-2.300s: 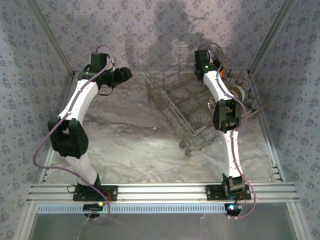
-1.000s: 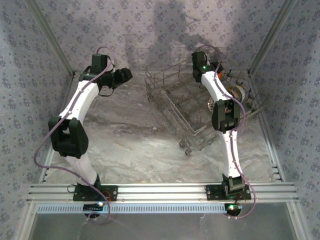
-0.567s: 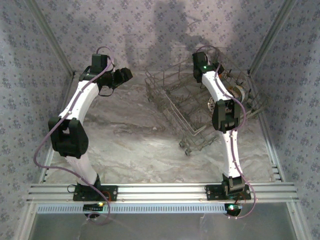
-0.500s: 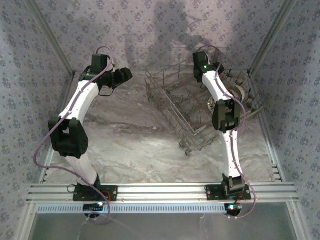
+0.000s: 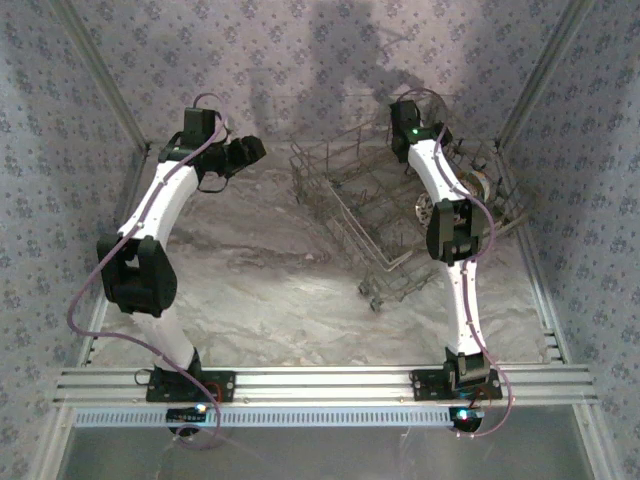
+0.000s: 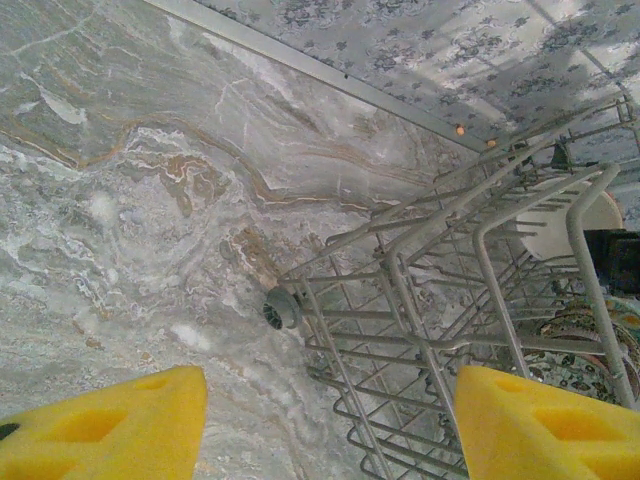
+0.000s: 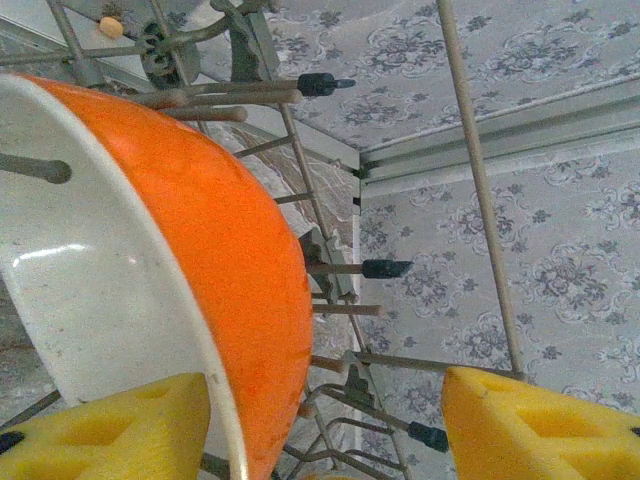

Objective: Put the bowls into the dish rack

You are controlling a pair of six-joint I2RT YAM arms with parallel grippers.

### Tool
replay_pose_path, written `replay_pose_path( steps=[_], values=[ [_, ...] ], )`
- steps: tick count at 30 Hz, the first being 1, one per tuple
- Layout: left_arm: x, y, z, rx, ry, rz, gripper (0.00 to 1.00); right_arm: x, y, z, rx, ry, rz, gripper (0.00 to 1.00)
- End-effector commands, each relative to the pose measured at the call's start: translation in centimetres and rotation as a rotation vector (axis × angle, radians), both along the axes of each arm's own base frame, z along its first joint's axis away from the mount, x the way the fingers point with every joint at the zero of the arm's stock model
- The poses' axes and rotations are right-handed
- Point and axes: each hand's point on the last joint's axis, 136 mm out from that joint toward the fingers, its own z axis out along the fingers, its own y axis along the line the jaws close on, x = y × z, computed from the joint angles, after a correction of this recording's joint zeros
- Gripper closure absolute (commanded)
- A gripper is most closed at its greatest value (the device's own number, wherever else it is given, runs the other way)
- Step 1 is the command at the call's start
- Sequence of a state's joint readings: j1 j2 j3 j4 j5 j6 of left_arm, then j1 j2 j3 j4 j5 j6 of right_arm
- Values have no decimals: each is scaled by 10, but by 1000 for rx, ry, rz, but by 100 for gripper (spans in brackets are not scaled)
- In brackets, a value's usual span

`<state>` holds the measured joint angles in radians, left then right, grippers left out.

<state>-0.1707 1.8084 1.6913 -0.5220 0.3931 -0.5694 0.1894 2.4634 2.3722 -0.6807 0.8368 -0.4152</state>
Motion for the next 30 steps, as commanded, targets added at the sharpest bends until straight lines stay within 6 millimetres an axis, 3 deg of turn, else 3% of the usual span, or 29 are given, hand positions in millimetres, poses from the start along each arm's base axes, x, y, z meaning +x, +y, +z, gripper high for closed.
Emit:
replay_pose_path(
  steps=[1,11,22,30],
  values=[
    [-4,-5,20,-15,-39,-9,33,-4,-1,39,28,-52,13,34],
    [-7,-10,24,-4,-41,-14,33,-5,3,55,67,-90,33,31],
    [-7,-12,35,7,-52,-12,33,-8,13,105,125,-193,97,27],
    [-6,-9,44,23,-42,19,33,-26,12,152,172,-263,138,27]
  ],
)
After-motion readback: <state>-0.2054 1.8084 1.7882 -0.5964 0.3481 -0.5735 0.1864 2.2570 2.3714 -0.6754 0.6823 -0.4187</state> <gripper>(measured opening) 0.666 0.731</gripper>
